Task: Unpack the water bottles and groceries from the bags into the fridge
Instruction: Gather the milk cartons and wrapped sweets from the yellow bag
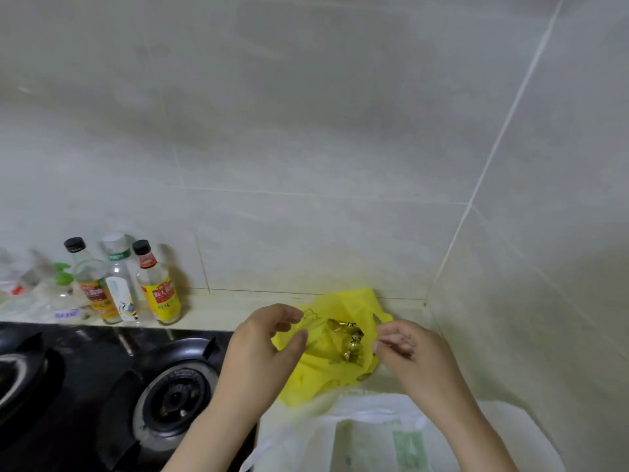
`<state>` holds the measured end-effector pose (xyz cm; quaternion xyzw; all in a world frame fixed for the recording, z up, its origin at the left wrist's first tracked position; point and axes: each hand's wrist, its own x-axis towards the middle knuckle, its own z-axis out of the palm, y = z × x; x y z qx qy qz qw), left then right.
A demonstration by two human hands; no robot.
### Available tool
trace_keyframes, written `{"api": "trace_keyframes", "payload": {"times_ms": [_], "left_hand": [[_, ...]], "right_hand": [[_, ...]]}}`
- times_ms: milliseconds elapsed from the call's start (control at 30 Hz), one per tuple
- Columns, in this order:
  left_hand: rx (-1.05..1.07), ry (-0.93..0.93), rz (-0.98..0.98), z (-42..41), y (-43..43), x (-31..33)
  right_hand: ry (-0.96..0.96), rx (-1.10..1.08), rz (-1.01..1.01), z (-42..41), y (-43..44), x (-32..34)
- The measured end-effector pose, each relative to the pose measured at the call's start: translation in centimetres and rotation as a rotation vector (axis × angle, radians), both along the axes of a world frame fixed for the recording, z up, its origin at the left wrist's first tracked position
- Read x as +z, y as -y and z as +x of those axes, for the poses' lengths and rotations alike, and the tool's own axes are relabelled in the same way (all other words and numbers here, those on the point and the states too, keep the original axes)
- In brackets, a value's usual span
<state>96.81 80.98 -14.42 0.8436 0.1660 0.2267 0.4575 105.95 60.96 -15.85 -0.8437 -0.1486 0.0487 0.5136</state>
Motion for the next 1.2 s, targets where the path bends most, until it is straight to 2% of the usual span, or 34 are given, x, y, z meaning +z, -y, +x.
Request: {"api": "trace_keyframes", "payload": {"times_ms": [567,833,1200], "left_hand": [[-0.169,-0.178,0.041,7.8,-3.6,-7.7],[-0.243,-0.262,0.103,11.8,-4.1,-10.5],[-0.508,-0.506,0.318,18.5,-4.4,-13.9]], "right_hand": [[0.004,0.038,-0.264,7.5,-2.8,-6.0],[-0.016,0.173,-0.392,11.7,-4.8,-9.4],[-0.111,0.395,-0.769,16.0,-5.9,-12.6]]}}
